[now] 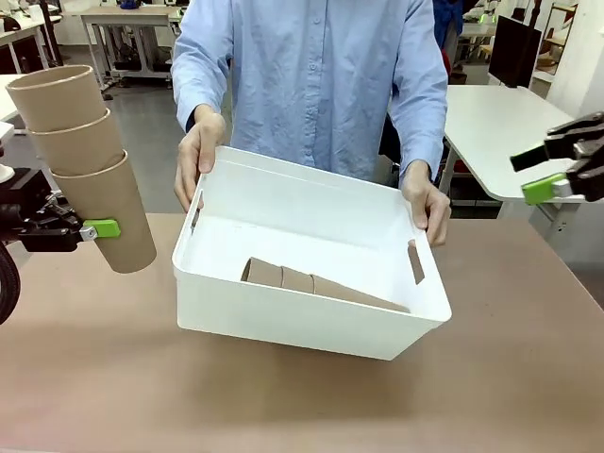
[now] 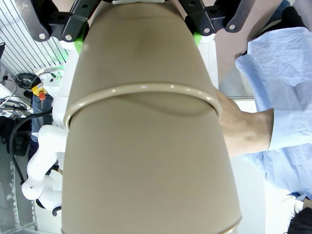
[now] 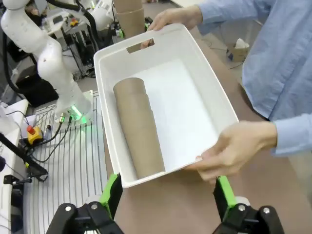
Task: Stack the cups and store them in the basket.
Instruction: Place the stack of Reusable plastic cups into the Pantry Basket.
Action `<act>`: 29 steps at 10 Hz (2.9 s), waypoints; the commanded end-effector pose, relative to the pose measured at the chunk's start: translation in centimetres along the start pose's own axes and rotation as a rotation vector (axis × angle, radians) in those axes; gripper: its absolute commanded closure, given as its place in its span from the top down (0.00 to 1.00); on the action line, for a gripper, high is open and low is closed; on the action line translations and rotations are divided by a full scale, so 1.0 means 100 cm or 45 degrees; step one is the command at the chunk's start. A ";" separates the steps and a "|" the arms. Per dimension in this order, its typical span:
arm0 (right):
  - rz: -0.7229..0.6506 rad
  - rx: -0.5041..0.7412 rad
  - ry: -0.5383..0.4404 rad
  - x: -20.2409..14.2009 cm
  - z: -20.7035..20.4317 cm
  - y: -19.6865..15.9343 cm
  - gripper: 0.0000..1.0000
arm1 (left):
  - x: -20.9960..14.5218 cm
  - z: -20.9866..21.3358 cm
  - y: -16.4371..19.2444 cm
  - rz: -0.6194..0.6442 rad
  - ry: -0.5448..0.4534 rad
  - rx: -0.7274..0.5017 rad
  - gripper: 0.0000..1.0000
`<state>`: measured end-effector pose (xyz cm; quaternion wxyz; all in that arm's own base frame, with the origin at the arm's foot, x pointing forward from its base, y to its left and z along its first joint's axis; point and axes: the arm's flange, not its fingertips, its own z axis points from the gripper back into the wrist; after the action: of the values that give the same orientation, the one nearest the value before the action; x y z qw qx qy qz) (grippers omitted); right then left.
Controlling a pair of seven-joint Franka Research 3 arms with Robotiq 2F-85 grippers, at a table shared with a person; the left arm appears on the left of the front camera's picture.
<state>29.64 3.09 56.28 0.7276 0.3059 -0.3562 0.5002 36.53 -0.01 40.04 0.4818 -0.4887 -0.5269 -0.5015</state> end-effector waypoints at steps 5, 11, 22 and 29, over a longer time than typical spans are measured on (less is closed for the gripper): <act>0.035 0.011 -0.006 -0.011 0.008 -0.003 1.00 | 0.005 0.002 -0.002 -0.012 -0.008 -0.008 0.85; 0.035 0.011 -0.006 -0.011 0.008 -0.003 1.00 | 0.005 0.002 -0.002 -0.012 -0.008 -0.008 0.85; 0.035 0.011 -0.006 -0.011 0.008 -0.003 1.00 | 0.005 0.002 -0.002 -0.012 -0.008 -0.008 0.85; 0.035 0.011 -0.006 -0.011 0.008 -0.003 1.00 | 0.042 -0.002 -0.005 0.066 -0.035 0.056 0.85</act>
<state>29.23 1.87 55.70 0.7286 0.3010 -0.3524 0.5043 36.50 0.06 41.12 0.4890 -0.4923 -0.5268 -0.4910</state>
